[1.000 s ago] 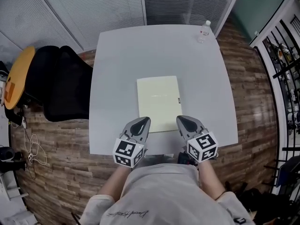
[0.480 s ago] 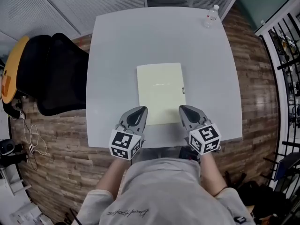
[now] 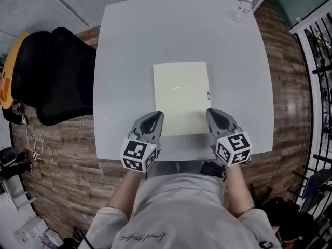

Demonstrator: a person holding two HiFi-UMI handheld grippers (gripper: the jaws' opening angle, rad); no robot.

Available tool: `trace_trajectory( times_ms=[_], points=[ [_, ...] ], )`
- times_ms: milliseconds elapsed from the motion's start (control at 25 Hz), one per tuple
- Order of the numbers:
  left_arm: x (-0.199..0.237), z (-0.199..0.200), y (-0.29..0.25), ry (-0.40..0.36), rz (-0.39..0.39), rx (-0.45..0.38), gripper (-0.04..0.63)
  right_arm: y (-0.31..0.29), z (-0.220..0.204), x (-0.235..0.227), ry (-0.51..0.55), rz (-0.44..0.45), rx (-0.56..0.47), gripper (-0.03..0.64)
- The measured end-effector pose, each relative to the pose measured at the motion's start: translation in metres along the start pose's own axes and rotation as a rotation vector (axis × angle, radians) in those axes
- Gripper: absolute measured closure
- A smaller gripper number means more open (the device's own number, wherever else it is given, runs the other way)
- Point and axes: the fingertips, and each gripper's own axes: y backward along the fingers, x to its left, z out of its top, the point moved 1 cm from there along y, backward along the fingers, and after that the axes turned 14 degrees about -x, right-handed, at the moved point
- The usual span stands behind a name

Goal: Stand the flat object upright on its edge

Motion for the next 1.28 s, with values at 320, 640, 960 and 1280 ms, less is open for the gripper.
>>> trace_trajectory(
  times_ms=[320, 640, 960, 1280],
  points=[
    [0.01, -0.02, -0.008, 0.002, 0.012, 0.047, 0.583, -0.004, -0.016, -0.015, 0.023, -0.018, 0.044, 0.592],
    [0.016, -0.038, -0.011, 0.009, 0.025, 0.097, 0.583, -0.007, -0.026, -0.031, 0.023, -0.026, 0.074, 0.589],
    [0.029, -0.048, -0.016, 0.019, 0.058, 0.125, 0.524, -0.009, -0.037, -0.044, -0.004, -0.047, 0.1, 0.546],
    [0.046, -0.064, -0.017, 0.07, 0.062, 0.185, 0.463, -0.013, -0.05, -0.054, -0.032, -0.064, 0.134, 0.497]
  ],
)
